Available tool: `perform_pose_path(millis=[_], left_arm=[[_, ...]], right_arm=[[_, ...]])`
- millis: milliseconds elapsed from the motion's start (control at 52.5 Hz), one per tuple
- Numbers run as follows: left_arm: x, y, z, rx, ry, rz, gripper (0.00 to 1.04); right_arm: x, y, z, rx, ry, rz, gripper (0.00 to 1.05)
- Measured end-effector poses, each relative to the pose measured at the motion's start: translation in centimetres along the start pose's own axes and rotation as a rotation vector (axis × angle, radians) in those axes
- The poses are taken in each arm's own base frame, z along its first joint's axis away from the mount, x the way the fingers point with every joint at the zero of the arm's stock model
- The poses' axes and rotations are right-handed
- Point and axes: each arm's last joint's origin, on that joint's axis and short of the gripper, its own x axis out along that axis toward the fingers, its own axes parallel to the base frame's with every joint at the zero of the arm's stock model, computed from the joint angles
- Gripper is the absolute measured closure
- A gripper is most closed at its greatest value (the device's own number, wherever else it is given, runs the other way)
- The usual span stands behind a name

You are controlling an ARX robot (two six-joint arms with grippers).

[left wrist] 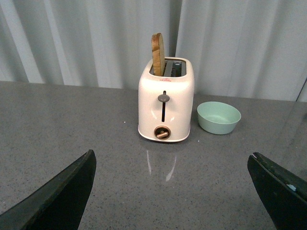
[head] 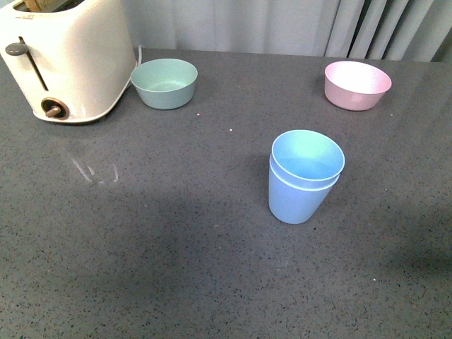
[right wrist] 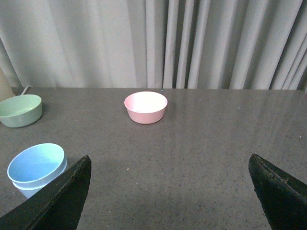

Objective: Stack blue cups with both arms

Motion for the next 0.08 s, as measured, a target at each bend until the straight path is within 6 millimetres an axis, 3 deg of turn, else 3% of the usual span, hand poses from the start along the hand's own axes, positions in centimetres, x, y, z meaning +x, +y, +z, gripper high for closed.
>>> perform_pose_path(millis=[76], left_arm=[[0.0,0.0,0.0,0.0,0.0,0.0,0.09]], right_arm=[[0.0,0.0,0.0,0.0,0.0,0.0,0.09]])
